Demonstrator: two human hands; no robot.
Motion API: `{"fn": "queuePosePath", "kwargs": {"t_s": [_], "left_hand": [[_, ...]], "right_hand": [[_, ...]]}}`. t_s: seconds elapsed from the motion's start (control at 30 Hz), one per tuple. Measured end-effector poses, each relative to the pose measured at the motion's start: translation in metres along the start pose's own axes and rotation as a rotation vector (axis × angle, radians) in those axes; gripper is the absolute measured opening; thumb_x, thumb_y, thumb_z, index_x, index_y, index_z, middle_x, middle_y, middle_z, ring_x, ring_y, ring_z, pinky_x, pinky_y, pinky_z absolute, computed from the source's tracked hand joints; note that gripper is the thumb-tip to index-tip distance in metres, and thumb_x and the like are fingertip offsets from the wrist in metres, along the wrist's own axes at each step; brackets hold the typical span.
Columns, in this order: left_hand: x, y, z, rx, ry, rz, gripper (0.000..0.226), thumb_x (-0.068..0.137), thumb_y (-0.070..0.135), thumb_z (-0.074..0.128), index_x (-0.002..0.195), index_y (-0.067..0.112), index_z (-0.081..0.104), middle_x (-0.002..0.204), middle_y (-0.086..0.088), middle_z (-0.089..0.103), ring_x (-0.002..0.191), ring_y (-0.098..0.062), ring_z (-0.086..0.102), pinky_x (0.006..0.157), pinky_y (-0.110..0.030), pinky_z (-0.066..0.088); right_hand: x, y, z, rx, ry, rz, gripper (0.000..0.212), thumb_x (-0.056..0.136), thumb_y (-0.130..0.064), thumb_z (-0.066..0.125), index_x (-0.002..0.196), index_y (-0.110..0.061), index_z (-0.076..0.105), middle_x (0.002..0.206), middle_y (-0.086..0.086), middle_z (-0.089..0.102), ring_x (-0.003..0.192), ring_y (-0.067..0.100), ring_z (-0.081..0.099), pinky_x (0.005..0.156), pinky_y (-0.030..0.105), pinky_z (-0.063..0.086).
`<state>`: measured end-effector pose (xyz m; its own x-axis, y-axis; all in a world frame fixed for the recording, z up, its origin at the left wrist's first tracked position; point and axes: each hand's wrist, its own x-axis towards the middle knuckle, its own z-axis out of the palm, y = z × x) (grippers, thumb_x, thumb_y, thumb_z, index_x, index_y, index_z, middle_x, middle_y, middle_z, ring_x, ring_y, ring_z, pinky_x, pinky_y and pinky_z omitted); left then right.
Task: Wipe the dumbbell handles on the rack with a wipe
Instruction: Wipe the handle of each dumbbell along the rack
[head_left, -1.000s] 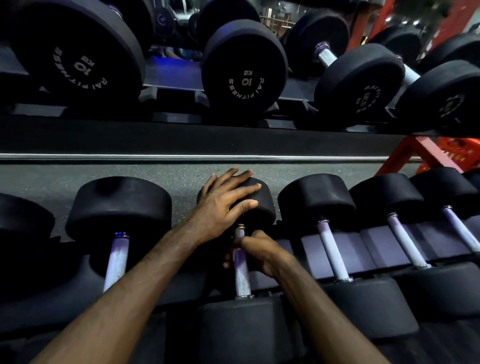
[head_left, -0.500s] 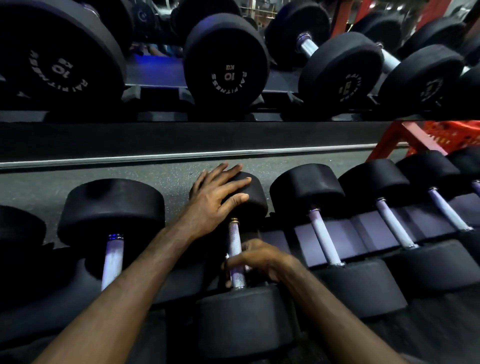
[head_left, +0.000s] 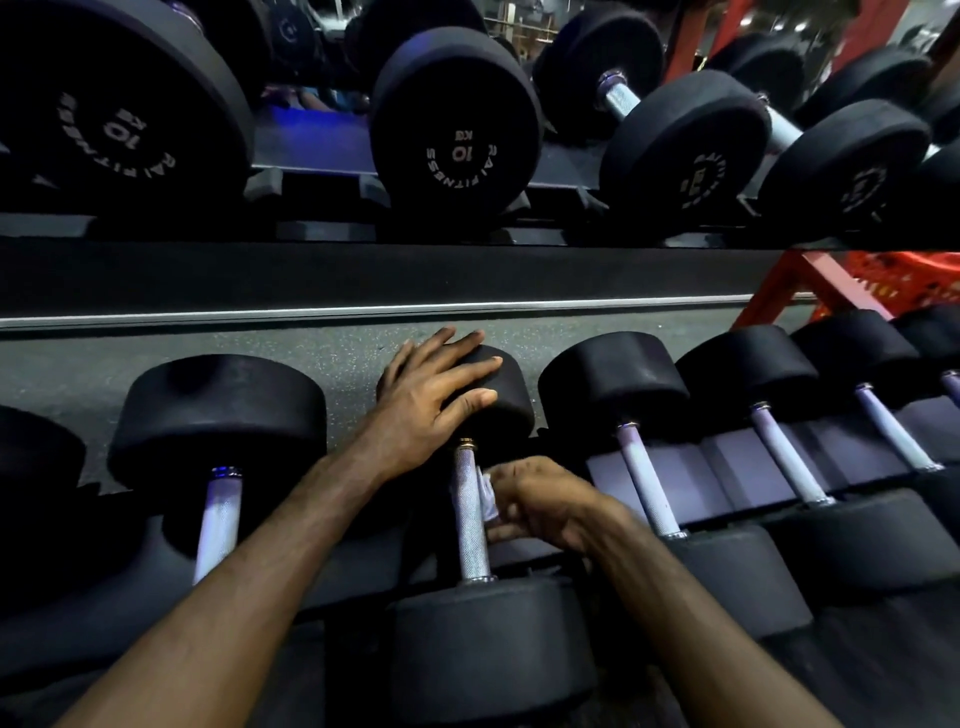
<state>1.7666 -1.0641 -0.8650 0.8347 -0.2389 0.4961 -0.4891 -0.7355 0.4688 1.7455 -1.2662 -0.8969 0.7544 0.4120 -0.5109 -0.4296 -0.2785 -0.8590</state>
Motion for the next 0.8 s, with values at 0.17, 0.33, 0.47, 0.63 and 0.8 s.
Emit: {"fn": "queuePosePath", "kwargs": {"t_s": [0.17,0.33,0.47,0.63,0.8], "left_hand": [[0.001,0.001,0.000,-0.003,-0.016,-0.004,0.062,0.099,0.071,0.035,0.151,0.043,0.056,0.171,0.016,0.033,0.163,-0.008,0.013,0.131,-0.046,-0.001],[0.001,-0.001,0.003,0.002,0.013,0.015,0.060,0.100,0.069,0.037,0.150,0.042,0.057,0.170,0.016,0.034,0.163,-0.008,0.015,0.130,-0.042,-0.001],[0.001,0.001,-0.001,-0.003,0.010,-0.005,0.062,0.098,0.069,0.038,0.149,0.040,0.060,0.169,0.017,0.035,0.162,-0.005,0.014,0.129,-0.039,-0.003],[0.001,0.002,-0.001,0.001,0.013,0.003,0.063,0.099,0.069,0.038,0.150,0.040,0.059,0.170,0.016,0.035,0.162,-0.007,0.015,0.131,-0.045,0.000],[0.001,0.003,-0.001,-0.002,0.001,-0.005,0.063,0.098,0.070,0.037,0.149,0.041,0.058,0.169,0.019,0.033,0.162,-0.006,0.014,0.130,-0.044,-0.001]], "right_hand": [[-0.014,0.003,-0.004,-0.049,0.017,-0.023,0.018,0.095,0.001,0.066,0.110,-0.004,0.073,0.082,0.011,0.069,0.060,0.014,0.063,0.064,0.033,0.060],[-0.006,0.004,-0.001,0.113,0.101,-0.144,0.017,0.094,-0.006,0.074,0.110,-0.002,0.070,0.068,0.006,0.062,0.052,0.009,0.052,0.061,0.027,0.055],[-0.007,0.009,-0.001,0.052,0.076,-0.117,0.008,0.092,-0.010,0.077,0.097,-0.004,0.075,0.069,0.011,0.062,0.057,0.014,0.054,0.067,0.033,0.059],[-0.007,0.009,-0.004,0.116,0.022,-0.087,0.008,0.092,-0.005,0.074,0.099,-0.002,0.073,0.065,0.006,0.064,0.053,0.010,0.051,0.063,0.027,0.058],[-0.005,0.010,0.000,0.119,0.042,-0.106,0.010,0.098,-0.006,0.068,0.105,0.000,0.071,0.064,0.003,0.061,0.047,0.004,0.050,0.056,0.024,0.055]]}}
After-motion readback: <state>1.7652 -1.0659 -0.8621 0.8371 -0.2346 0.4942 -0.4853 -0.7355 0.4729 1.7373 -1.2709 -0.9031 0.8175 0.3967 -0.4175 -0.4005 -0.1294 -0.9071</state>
